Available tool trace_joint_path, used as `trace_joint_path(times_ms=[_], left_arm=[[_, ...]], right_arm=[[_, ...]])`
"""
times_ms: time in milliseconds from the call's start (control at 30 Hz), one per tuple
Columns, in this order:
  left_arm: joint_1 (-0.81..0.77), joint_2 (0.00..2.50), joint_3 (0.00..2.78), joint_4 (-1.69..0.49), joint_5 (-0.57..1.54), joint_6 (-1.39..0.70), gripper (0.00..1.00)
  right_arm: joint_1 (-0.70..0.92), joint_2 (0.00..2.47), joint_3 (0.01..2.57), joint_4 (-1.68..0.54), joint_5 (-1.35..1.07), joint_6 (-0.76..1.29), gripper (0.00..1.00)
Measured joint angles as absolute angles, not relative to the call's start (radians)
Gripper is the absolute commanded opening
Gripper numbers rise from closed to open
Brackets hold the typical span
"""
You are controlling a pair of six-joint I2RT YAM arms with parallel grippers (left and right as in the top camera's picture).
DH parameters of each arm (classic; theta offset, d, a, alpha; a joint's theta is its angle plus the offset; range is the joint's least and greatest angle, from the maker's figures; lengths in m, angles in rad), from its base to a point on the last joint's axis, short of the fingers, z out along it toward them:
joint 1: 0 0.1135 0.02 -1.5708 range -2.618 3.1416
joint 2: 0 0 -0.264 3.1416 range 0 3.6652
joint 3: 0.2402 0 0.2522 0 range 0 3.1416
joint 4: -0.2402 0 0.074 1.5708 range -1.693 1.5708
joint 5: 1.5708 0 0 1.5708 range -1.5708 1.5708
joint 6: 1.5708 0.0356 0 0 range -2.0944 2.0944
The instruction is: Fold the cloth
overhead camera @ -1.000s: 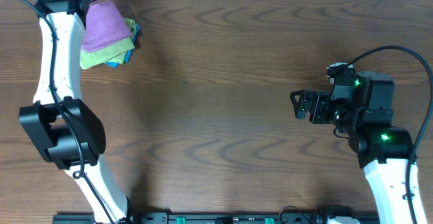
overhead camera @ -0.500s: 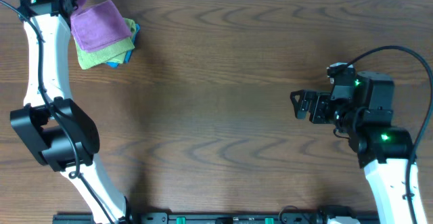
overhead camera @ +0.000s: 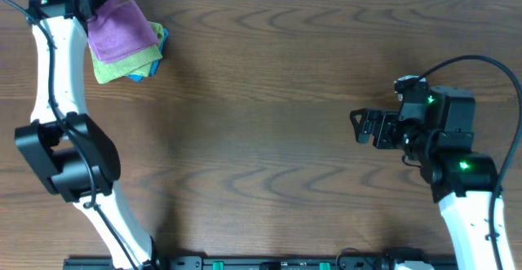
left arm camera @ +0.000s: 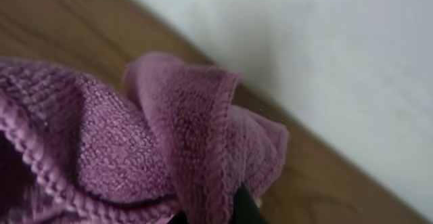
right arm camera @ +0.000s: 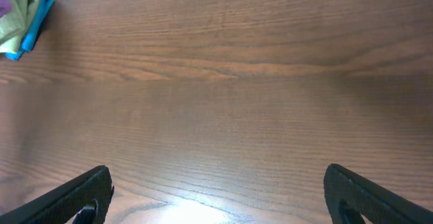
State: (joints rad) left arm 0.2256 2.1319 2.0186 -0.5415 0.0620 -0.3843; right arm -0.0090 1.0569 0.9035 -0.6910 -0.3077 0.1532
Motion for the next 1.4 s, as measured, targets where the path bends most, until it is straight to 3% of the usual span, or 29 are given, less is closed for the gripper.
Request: trace_joint_path(times_ms=[633, 967, 1400], left_arm=[[0.159, 2.177, 2.019, -0.709, 0.151, -0.385, 0.06], [0.161, 2.177, 2.019, -0.772, 0.154, -0.387, 0.28], [0.161, 2.177, 2.019, -0.812, 0.234, -0.385, 0.41]], right_arm=[[-0.009, 1.057, 0.904, -0.691, -0.308, 0.153, 0.99], [-0.009, 1.056, 0.904, -0.691, -0.308, 0.153, 0.99], [-0.009, 1.057, 0.904, -0.691, -0.308, 0.153, 0.99]])
